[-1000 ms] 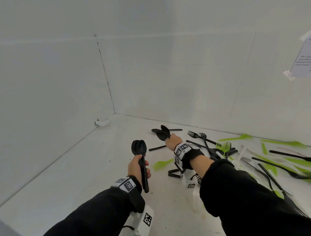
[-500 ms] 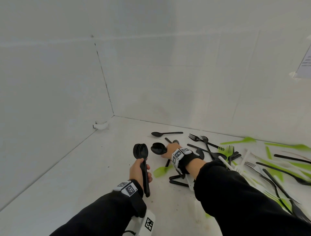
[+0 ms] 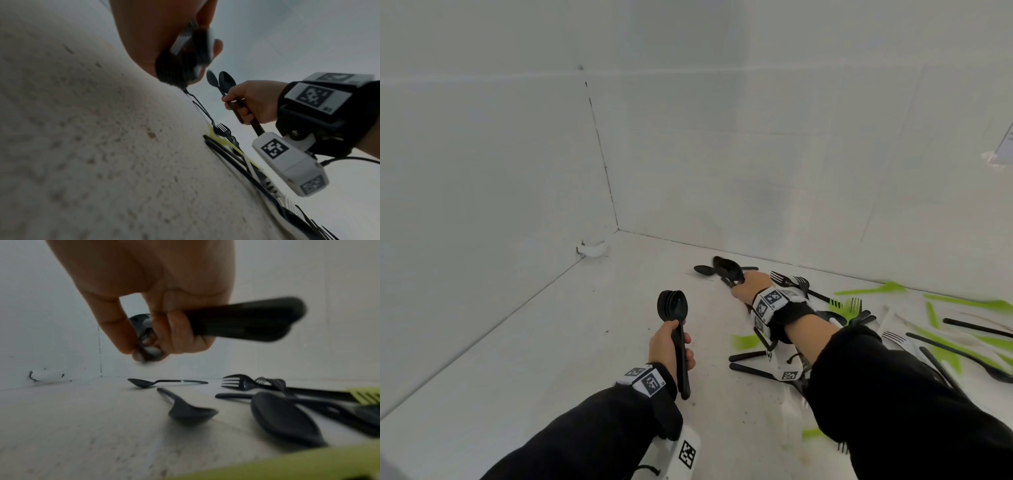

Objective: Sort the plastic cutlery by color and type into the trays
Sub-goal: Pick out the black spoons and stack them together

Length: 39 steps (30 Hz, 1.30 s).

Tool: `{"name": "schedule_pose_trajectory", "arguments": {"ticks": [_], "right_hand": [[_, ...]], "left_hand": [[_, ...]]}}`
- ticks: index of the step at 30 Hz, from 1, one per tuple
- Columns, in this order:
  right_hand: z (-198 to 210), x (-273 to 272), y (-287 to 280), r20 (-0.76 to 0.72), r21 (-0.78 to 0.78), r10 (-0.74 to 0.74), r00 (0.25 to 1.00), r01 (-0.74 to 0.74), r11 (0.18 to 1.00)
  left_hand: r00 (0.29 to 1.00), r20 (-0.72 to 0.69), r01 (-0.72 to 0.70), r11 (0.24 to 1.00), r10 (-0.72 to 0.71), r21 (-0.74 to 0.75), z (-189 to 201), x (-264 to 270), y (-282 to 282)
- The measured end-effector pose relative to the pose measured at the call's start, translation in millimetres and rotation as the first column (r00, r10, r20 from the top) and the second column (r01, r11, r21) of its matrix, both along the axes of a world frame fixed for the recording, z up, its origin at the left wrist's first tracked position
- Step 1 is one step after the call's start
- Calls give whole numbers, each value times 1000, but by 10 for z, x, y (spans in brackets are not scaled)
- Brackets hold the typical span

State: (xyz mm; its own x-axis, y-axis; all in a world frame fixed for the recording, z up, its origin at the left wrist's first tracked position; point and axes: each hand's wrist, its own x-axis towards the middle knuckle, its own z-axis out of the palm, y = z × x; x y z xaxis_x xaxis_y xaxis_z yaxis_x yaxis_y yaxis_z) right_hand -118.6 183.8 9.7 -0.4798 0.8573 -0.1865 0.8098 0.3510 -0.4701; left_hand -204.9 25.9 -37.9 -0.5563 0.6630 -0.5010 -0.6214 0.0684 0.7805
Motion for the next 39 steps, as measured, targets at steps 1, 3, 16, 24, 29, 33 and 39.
{"name": "schedule_pose_trajectory", "arguments": {"ticks": [1,3,16,24,29,33,39], "right_hand": [[11,9,39,-3,6,-8,1000,8,1000],[39,19,87,-35,-19,-48,998,47,999],[-221,151,144,312,143,152,938,-204,968],[-263,74,226,390,125,255,885,-325,937],[-299,45,302,317,51,307,898,-339,939],[-385,65,284,354,90,335,873,-388,917],[-250,-27,274,345,147,306,887,-373,916]], "left_hand": [[1000,0,0,1000,0,-1,-1,-2,-3],[1000,3,-1,1000,1,1,-3,-3,-7],[1000,19,12,1000,-12,1,-32,47,52],[999,29,31,999,-31,13,-62,55,59],[999,7,39,999,-39,1,-97,70,63],[999,6,45,999,-45,-1,-113,87,65],[999,20,46,999,-46,5,-119,104,59]]}}
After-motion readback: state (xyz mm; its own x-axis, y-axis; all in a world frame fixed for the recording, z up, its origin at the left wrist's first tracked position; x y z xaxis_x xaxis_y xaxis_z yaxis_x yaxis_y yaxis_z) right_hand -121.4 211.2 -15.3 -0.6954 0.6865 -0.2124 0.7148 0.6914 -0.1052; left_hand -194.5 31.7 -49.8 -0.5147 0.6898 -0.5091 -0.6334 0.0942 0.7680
